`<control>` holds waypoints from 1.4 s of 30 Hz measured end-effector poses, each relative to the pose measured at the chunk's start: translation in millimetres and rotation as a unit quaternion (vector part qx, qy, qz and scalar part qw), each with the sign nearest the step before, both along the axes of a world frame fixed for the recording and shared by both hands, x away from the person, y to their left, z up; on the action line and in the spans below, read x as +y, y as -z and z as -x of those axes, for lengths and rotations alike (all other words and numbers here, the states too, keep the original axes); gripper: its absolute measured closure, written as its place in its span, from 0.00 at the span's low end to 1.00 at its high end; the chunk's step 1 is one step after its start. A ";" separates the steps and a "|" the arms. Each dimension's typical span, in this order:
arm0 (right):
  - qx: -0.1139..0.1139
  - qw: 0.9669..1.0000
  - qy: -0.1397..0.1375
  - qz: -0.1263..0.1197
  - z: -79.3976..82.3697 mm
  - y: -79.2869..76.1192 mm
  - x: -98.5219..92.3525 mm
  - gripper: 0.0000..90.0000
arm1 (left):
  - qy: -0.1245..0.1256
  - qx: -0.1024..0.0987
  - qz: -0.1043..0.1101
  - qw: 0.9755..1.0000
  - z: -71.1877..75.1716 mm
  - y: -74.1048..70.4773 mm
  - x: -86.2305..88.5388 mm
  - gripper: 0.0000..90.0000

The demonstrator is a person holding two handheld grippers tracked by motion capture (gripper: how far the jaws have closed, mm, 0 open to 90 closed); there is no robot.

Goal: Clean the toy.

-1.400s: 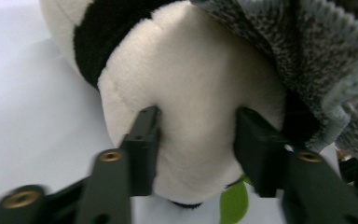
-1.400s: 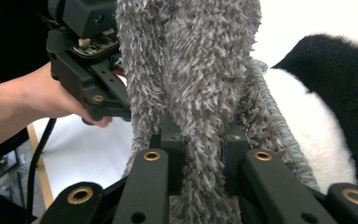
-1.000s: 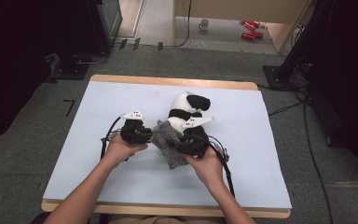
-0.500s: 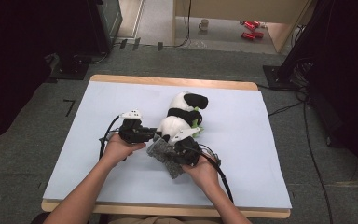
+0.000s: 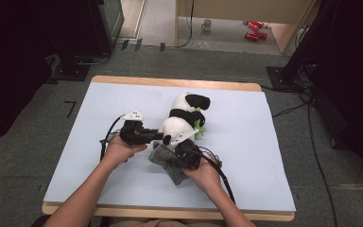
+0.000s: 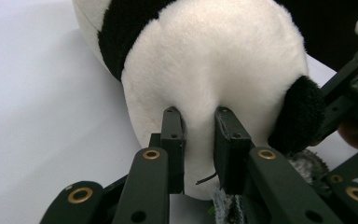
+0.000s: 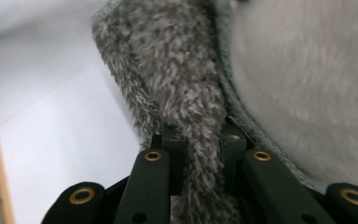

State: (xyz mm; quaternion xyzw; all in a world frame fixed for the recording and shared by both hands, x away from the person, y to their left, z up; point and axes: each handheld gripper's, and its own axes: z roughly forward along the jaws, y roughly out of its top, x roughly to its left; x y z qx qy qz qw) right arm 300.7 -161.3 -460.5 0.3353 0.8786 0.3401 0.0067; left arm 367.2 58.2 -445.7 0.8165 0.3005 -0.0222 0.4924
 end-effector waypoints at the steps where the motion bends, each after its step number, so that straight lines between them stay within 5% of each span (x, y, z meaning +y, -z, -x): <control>1: 0.002 1.000 -0.003 -0.002 0.3 -3.1 0.1 0.87 | -0.001 0.001 0.001 1.000 -0.3 0.2 0.3 0.85; 9: -0.023 0.997 -0.015 -0.068 5.8 -43.9 -6.3 0.87 | 0.001 0.004 0.002 1.000 -0.8 0.5 1.0 0.85; 16: -0.082 0.991 0.023 -0.108 10.1 -72.3 -17.3 0.87 | 0.004 0.001 0.000 1.000 1.3 -0.1 -1.5 0.85; 21: -0.093 0.992 0.046 -0.065 5.6 -58.1 -15.0 0.87 | 0.006 0.001 -0.004 1.000 2.6 -0.6 -3.2 0.85; 26: -0.090 0.993 0.038 -0.064 2.6 -41.4 -13.4 0.88 | 0.000 0.005 -0.008 1.000 1.3 0.3 -1.8 0.85; 31: -0.092 0.995 0.017 -0.025 4.2 -28.1 -4.9 0.88 | -0.001 0.009 -0.007 1.000 0.7 0.4 -0.6 0.85; 37: -0.065 0.998 0.005 0.019 2.1 -7.5 1.5 0.88 | -0.001 0.011 -0.004 1.000 0.3 0.1 0.0 0.84; 42: -0.057 0.998 0.005 0.023 1.1 3.2 3.7 0.88 | -0.004 0.010 -0.004 1.000 -0.3 -1.0 1.0 0.85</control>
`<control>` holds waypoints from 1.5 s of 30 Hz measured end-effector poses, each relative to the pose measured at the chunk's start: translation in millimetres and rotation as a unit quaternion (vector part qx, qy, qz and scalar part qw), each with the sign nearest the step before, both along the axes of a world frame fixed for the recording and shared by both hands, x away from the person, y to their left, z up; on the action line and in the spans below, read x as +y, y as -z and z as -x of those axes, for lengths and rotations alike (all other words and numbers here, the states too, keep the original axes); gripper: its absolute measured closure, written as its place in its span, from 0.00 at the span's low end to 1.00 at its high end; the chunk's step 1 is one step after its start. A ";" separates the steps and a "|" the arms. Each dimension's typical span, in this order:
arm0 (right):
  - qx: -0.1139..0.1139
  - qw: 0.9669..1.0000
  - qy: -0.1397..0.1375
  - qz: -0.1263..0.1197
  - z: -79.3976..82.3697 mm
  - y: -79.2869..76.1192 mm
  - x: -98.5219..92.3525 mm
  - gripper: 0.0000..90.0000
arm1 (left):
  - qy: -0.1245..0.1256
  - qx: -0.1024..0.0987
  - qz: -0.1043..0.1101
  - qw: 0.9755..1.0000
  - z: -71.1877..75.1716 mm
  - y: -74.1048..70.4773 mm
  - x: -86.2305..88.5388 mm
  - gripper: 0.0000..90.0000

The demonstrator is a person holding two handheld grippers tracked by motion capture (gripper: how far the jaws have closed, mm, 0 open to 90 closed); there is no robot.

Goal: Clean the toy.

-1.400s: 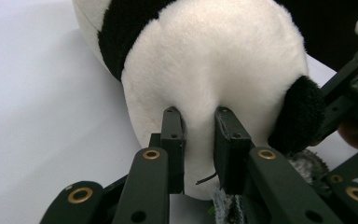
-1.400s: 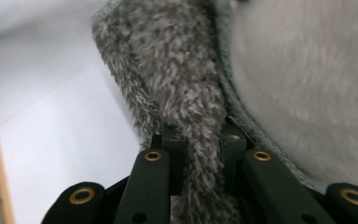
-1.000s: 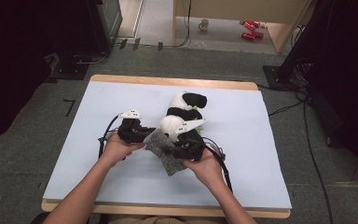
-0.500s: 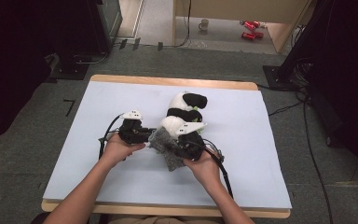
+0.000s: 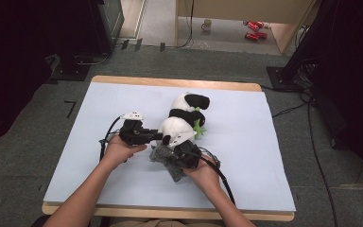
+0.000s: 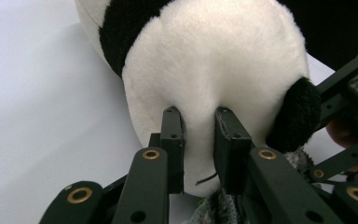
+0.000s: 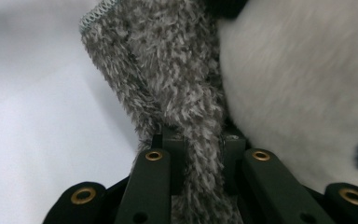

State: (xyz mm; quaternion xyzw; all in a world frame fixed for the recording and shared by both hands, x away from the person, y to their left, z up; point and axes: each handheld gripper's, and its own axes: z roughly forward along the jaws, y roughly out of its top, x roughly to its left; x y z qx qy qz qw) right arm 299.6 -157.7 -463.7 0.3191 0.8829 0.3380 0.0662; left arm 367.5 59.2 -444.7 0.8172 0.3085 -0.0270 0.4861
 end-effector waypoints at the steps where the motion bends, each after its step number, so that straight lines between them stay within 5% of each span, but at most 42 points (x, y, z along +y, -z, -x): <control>1: 0.002 1.000 -0.001 0.002 -0.6 1.5 0.1 0.88 | -0.001 0.001 0.001 1.000 0.0 -0.2 0.2 0.85; 7: 0.037 0.999 -0.013 -0.020 -2.8 -2.2 -1.5 0.87 | -0.002 0.007 0.003 1.000 -0.9 -3.6 5.0 0.88; 13: 0.001 0.995 -0.054 -0.087 4.3 -46.3 -11.9 0.87 | -0.005 0.010 0.000 1.000 0.2 -10.1 18.1 0.90; 20: -0.027 0.992 -0.016 -0.121 1.7 -77.2 -43.5 0.86 | -0.042 0.011 -0.008 0.999 -6.7 -9.2 44.6 0.90; 24: -0.027 0.992 0.039 -0.114 -6.6 -77.4 -64.8 0.86 | -0.053 0.006 -0.009 0.999 -9.8 -6.0 49.7 0.90; 29: -0.014 0.985 0.098 -0.139 -15.5 -65.5 -81.8 0.86 | -0.063 0.003 -0.006 0.998 -12.6 -1.6 54.8 0.89; 33: -0.001 0.985 0.096 -0.143 -20.9 -51.0 -70.6 0.86 | -0.048 -0.015 -0.002 0.999 -9.1 -3.5 52.7 0.86; 39: 0.003 0.989 0.084 -0.120 -25.7 -38.6 -51.6 0.85 | -0.047 -0.038 -0.006 0.998 -2.7 -13.5 60.9 0.64; 43: 0.001 0.989 0.084 -0.124 -29.0 -36.9 -49.4 0.85 | -0.034 -0.043 0.025 0.998 5.1 -25.2 69.1 0.53; 45: 0.003 0.988 0.086 -0.125 -30.7 -35.7 -47.4 0.84 | -0.027 -0.055 0.019 0.998 11.2 -28.9 65.8 0.50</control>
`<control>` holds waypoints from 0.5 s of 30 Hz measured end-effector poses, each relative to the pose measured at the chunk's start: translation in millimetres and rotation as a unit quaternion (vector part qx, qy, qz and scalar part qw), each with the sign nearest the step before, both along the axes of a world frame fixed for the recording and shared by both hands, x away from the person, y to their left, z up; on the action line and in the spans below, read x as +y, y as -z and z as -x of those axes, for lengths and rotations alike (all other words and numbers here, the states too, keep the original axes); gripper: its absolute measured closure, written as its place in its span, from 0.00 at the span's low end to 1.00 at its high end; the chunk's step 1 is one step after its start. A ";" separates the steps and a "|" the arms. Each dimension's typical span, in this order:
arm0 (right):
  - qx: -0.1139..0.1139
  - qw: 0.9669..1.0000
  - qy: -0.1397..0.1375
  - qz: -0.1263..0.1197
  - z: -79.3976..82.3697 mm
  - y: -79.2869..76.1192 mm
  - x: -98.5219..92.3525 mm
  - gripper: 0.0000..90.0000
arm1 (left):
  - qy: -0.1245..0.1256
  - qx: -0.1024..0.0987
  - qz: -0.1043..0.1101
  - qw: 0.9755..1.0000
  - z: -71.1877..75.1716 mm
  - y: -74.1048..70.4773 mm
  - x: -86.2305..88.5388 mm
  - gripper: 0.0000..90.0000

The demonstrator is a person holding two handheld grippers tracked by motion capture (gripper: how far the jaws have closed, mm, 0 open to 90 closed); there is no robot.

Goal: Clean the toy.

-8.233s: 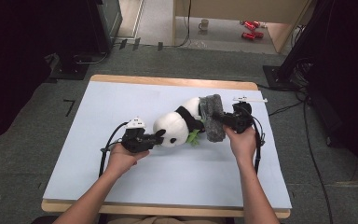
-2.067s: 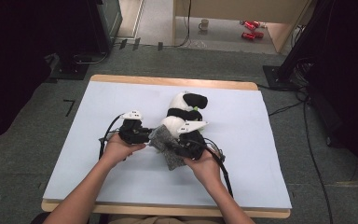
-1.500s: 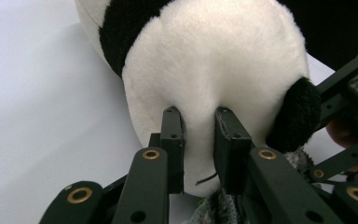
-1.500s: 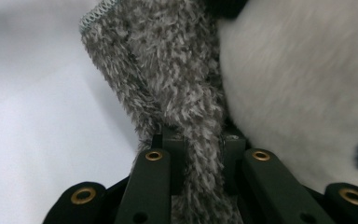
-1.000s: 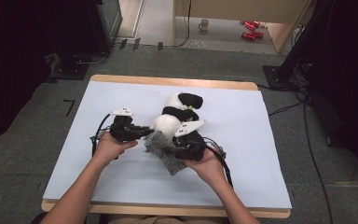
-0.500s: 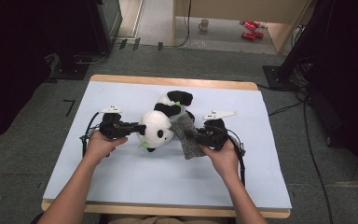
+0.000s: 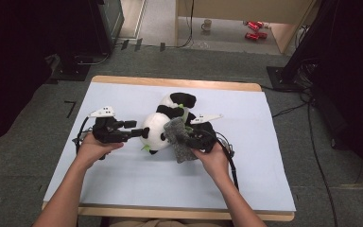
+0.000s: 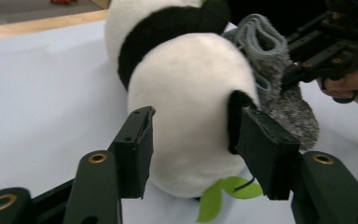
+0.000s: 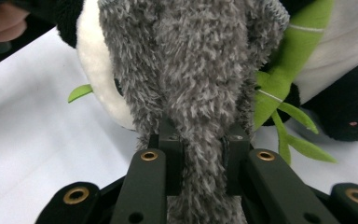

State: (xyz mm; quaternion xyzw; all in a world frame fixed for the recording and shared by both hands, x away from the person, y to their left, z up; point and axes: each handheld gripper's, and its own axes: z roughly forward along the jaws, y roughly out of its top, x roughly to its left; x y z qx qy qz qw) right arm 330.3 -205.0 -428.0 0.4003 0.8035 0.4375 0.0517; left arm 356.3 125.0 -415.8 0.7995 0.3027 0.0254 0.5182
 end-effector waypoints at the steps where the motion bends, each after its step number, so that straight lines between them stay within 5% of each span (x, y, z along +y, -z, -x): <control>1: 0.000 1.000 0.001 0.000 -0.8 0.6 1.5 0.84 | 0.003 -0.003 -0.005 1.000 2.7 -0.7 -3.0 0.48; 5: 0.000 1.000 0.001 -0.002 -2.5 0.3 7.0 0.84 | -0.003 0.005 -0.025 1.000 5.5 4.2 -19.2 0.39; 9: 0.000 1.000 -0.003 -0.002 -4.7 -1.5 7.3 0.84 | -0.030 -0.028 -0.054 0.998 7.2 17.2 -32.8 0.36; 12: 0.003 1.000 0.005 -0.010 -6.2 -6.4 -0.4 0.84 | -0.062 -0.022 -0.061 0.996 2.8 18.3 -27.5 0.54; 15: -0.004 0.999 0.028 -0.016 -8.7 -12.8 -20.2 0.84 | -0.077 0.015 -0.043 0.996 -5.5 20.7 -13.4 0.65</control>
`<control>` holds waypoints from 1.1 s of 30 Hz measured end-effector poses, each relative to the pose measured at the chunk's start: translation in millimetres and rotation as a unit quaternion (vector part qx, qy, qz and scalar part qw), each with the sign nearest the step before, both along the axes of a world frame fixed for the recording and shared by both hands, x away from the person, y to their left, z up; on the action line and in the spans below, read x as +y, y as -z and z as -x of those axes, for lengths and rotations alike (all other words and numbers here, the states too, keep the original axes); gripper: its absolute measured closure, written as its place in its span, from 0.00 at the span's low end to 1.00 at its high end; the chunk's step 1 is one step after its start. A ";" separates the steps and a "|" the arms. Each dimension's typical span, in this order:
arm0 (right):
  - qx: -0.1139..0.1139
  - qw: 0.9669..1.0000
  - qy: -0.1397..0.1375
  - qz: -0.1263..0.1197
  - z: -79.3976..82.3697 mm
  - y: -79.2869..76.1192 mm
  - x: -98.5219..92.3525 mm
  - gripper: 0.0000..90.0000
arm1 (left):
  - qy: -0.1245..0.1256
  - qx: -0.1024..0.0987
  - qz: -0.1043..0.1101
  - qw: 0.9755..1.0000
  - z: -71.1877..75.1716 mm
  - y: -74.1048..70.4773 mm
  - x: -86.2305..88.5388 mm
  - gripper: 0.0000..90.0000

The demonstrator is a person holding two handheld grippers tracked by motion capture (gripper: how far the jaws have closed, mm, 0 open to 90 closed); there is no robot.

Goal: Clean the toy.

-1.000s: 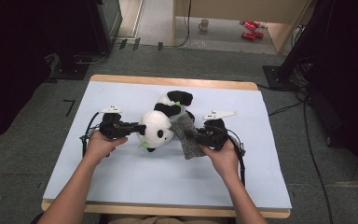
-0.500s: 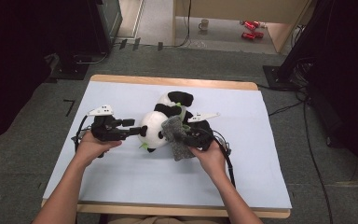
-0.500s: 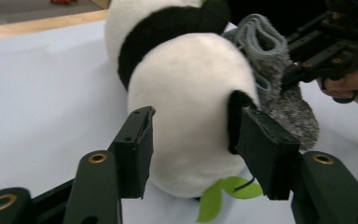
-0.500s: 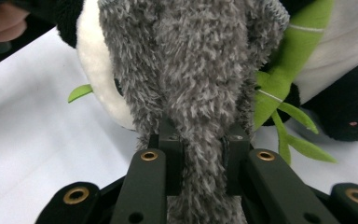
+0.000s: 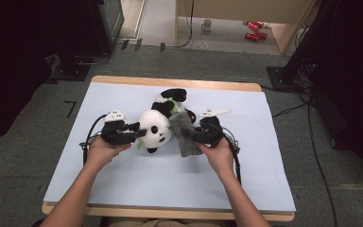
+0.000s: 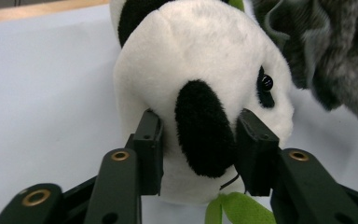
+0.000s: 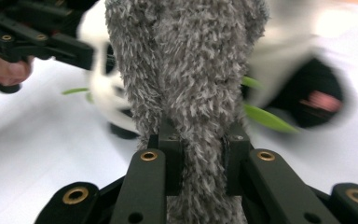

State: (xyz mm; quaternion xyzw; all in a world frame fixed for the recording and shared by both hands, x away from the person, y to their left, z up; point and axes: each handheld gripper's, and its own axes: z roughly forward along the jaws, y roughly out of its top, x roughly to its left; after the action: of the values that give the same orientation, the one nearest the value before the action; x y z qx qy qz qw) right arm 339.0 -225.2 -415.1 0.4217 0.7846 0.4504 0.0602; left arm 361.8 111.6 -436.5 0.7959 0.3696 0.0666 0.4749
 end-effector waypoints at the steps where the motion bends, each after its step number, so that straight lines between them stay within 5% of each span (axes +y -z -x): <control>1: -0.001 1.000 0.014 0.004 -1.3 -2.0 -10.5 0.84 | -0.001 0.010 0.005 1.000 -2.3 1.0 4.0 0.67; 7: 0.021 0.996 0.087 0.013 -9.8 3.8 -61.0 0.84 | -0.020 0.052 0.038 0.998 -15.4 7.6 26.0 0.73; 12: 0.039 0.991 0.119 0.038 -18.1 23.0 -81.4 0.83 | -0.023 0.055 0.039 0.997 -19.8 12.1 34.7 0.73; 14: 0.051 0.989 0.125 0.056 -22.7 34.2 -86.3 0.83 | -0.015 0.037 0.037 0.999 -20.2 14.8 35.9 0.70; 18: 0.072 0.985 0.137 0.073 -30.7 48.7 -87.2 0.77 | -0.005 0.009 0.042 0.999 -22.5 19.8 41.2 0.54; 22: 0.067 0.981 0.141 0.113 -36.0 60.2 -78.7 0.56 | -0.025 0.004 0.042 0.999 -23.4 21.7 47.1 0.45; 33: 0.065 0.982 0.138 0.109 -38.7 62.4 -79.1 0.41 | -0.042 0.017 0.051 0.998 -31.2 24.0 57.1 0.33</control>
State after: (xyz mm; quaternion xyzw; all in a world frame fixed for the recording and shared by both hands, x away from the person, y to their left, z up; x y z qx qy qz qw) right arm 377.7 -304.3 -477.6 0.5453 0.7656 0.3213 0.1156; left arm 393.0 168.7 -460.6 0.7554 0.4140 0.0542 0.5050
